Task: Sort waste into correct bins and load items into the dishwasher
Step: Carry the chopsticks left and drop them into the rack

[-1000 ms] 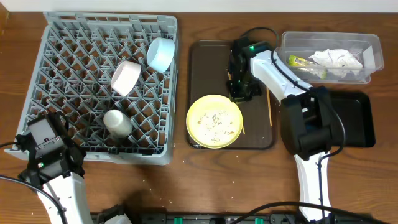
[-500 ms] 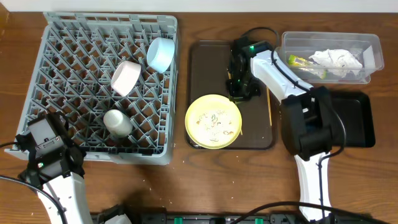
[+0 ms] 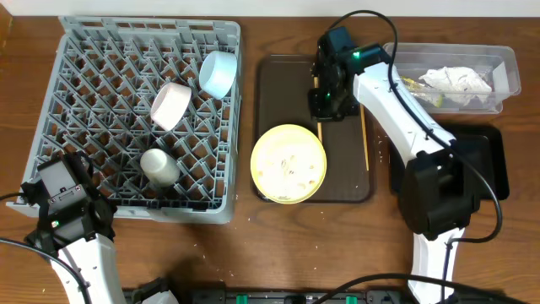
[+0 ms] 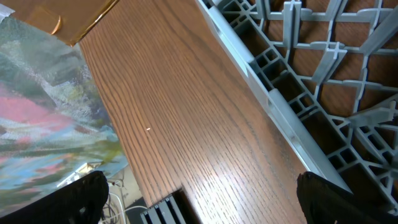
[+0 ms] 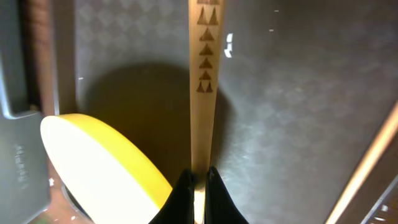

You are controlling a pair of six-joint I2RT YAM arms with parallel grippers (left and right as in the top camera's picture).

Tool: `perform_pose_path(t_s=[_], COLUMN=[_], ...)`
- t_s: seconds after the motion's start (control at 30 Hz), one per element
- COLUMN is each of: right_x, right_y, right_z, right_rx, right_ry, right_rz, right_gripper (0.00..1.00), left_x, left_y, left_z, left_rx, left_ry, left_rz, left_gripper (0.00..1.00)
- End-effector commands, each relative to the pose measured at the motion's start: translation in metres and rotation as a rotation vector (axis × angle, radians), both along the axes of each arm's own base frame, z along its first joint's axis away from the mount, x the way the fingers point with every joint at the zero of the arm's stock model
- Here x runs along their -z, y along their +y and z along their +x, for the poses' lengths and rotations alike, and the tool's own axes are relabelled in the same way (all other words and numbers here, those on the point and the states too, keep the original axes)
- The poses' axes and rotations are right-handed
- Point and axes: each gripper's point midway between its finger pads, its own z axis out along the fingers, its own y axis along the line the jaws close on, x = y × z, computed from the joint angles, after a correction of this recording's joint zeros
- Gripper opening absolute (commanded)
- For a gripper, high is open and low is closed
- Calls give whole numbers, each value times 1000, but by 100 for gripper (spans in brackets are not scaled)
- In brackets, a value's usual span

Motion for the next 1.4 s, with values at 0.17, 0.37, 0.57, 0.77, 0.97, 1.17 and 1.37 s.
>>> perform_pose_path(t_s=[0.17,0.37,0.57,0.77,0.97,1.17,1.37], right_x=[-8,-6,-7,-29,-89,-105,-106], right_y=[-7,-20,-20,7,67,113,161], right_z=[9,14,15,8,6,-4,-32], right_rx=[22,37,38,12,20,202,166], right_ry=[-53,-81,-86,-68,-50,62,60], right_rz=[-49,-124,-128,39,378,506,499], right_gripper=[1,1,1,1,1,1,1], left_x=[-6,-6,-6,-6,-6,-6,-6], left_y=[3,3,3,3,3,3,3], left_z=[0,0,0,0,0,0,0], left_rx=[1,1,1,1,1,1,1], left_ry=[-1,-1,-1,-1,-1,-1,-1], left_rz=[15,15,15,15,15,15,15], left_gripper=[98,98,98,98,98,98,98])
